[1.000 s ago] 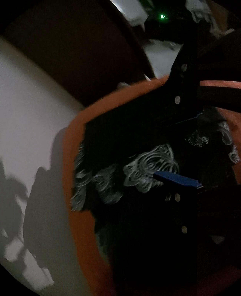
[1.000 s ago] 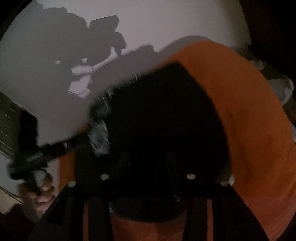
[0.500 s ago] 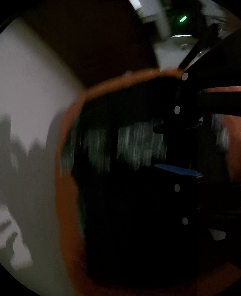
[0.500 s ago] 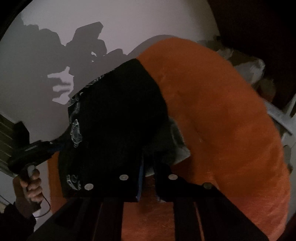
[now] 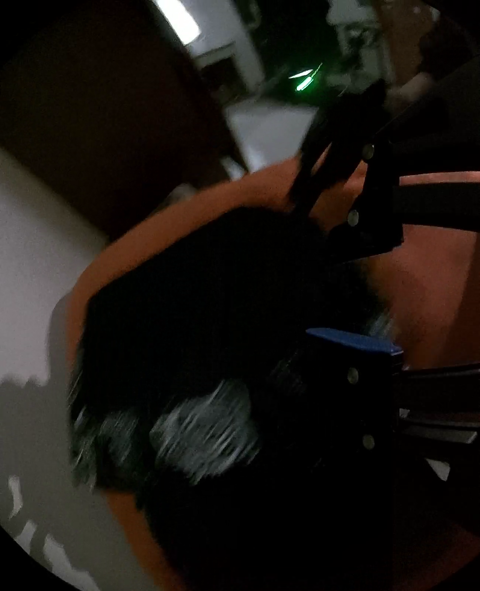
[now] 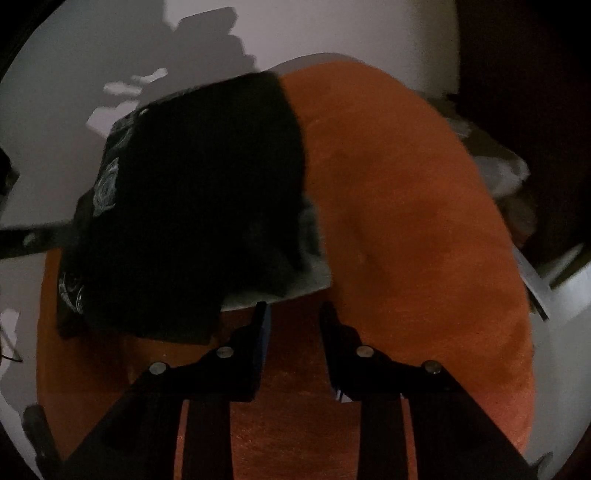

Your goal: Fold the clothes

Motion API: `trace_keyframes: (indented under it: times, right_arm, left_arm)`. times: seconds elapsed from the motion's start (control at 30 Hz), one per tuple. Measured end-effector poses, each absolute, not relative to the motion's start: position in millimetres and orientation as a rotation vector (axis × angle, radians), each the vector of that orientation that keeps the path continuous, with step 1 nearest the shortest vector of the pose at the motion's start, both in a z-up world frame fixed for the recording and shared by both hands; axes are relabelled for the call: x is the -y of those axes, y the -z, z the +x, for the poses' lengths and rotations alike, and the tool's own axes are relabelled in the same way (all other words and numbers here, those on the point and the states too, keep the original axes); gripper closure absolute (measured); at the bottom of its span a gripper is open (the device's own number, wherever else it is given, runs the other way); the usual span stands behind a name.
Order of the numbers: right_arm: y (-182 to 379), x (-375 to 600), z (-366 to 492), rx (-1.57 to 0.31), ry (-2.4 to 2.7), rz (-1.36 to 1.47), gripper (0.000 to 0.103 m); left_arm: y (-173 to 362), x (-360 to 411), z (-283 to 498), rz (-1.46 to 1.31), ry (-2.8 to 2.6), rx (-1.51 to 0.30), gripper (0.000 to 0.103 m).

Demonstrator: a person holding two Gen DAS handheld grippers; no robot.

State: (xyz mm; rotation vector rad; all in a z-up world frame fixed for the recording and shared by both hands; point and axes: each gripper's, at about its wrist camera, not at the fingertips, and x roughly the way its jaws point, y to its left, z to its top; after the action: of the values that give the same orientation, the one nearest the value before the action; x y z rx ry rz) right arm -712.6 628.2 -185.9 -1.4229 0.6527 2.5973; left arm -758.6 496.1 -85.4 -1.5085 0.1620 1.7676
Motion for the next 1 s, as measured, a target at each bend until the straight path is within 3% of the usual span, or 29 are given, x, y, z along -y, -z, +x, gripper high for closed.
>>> trace_keyframes:
  times: [0.13,0.17,0.23,0.3,0.43,0.6,0.7,0.73,0.87,0.93,1.0]
  right_arm:
    - [184,-620,-721,-0.578,-2.621,-1.332,0.078]
    - [183,-620,-720,-0.537,-2.613,-1.330,0.091]
    - [182,-620,-715,-0.477,-2.603,-1.317,0.095]
    - [185,-621,-704,-0.444,-2.569,-1.312,0.103]
    - [209,-650,-677,-0.672,-2.468,-1.412,0.103]
    - [155,-652,-670,-0.840,-2.647,-1.218,0.099]
    - [139,-644,-683,-1.006,-2.736,-1.160,0.081]
    - [141,-641,-693,-1.023,-2.743,-1.180,0.081]
    - [180,-640,-723,-0.984,-2.542,-1.459,0.084]
    - [199,-649,-716,-0.986,-2.391,-1.564,0.098]
    - [207,-656,-703,-0.950,-2.273,-1.632,0.095]
  left_arm:
    - [118,-489,-763,-1.593,-1.818,-0.128,0.065]
    - [125,-482,-768,-1.623,-1.829,-0.087,0.065]
    - [135,-462,-781,-1.684,-1.832,0.028,0.084]
    - [138,-449,-787,-1.696,-1.825,0.056,0.093]
    - [135,-430,-791,-1.722,-1.792,0.073,0.093]
    - [94,-427,-786,-1.606,-1.784,-0.004,0.085]
    - [70,-426,-778,-1.526,-1.816,-0.011,0.060]
    - [69,-426,-777,-1.523,-1.835,-0.030,0.055]
    - [97,-423,-782,-1.590,-1.888,-0.154,0.060]
    - [97,-408,-776,-1.590,-1.887,-0.196,0.060]
    - [88,-394,-773,-1.589,-1.890,-0.243,0.060]
